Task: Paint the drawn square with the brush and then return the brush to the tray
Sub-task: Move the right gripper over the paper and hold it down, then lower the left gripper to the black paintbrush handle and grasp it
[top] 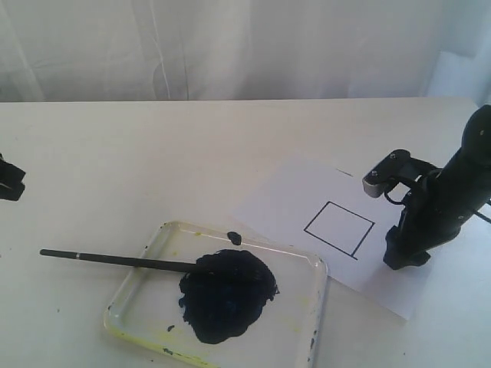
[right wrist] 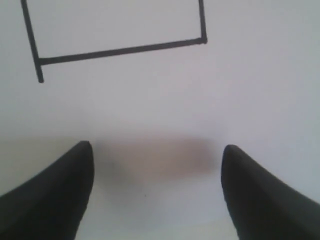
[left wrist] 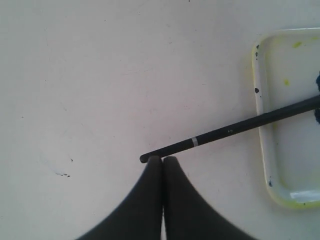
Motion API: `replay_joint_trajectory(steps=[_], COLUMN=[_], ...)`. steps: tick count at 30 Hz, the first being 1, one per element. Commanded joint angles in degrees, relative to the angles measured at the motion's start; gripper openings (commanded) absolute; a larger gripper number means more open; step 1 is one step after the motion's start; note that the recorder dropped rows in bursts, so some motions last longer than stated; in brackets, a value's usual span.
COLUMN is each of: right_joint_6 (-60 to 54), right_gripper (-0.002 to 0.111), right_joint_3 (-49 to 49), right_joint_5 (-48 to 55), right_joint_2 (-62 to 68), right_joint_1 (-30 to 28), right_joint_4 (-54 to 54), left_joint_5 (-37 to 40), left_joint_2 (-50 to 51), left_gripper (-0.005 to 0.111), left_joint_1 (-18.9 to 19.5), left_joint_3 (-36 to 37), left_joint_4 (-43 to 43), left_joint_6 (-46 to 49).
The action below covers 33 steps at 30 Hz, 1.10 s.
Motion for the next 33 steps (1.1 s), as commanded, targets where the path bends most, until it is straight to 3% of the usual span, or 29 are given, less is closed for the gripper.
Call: replay_joint_trajectory(steps=[1,8,11,12,14,16,21,24,29,33], right_joint_6=[0.6,0.4,0.4,0.4,0.4,0.4,0.4,0.4,0.4,0.4], right_gripper=[0.067,0.067,0.067,0.067,0.067,0.067,0.067,0.067,0.067,0.067], right_joint_3=[0.2,0.2,0.2,0.2,0.2,0.2,0.2,0.2,0.2,0.2], right_joint_5=[-0.5,-0.7,-0.4,-0.4,-0.4,-0.4,-0.3,-0.3,-0.3,-0.3], right_joint_2=[0.6,2.3,2.6,2.6,2.6,2.6,2.7,2.7,2.7,2.7], right_joint_1=[-0.1,-0.1,-0.1,-0.1,-0.1,-0.1,-0.1,-0.1,-0.1,-0.1], right_joint_4=[-0.4,-0.4,-0.4,-0.4,-0.4,-0.4,0.1,0.1,0.1,0.1], left_joint_5=[1.0,1.9,2.0,2.0,2.0,1.0,-0.8,-1.2,3.9,4.5], left_joint_2=[-0.1,0.0,0.0,0.0,0.0,0.4,4.7,7.1,10.9,13.6], left_gripper=[0.000,0.003,0.018,0.033,0.052,0.061,0.062,0.062,0.062,0.062], left_joint_1=[-0.3,-0.3,-0.3,-0.3,-0.4,-1.9,-5.5,-5.5,-5.5,-5.5], left_joint_3=[0.0,0.8,0.8,0.8,0.8,1.8,2.2,2.2,2.2,2.2], left_joint_4=[-1.3,-6.3,-8.4,-8.8,-8.9,-8.9,-8.9,-9.2,-23.3,-26.2], left_joint_6=[1.2,7.3,9.5,10.0,11.6,15.2,19.4,31.4,60.1,72.4])
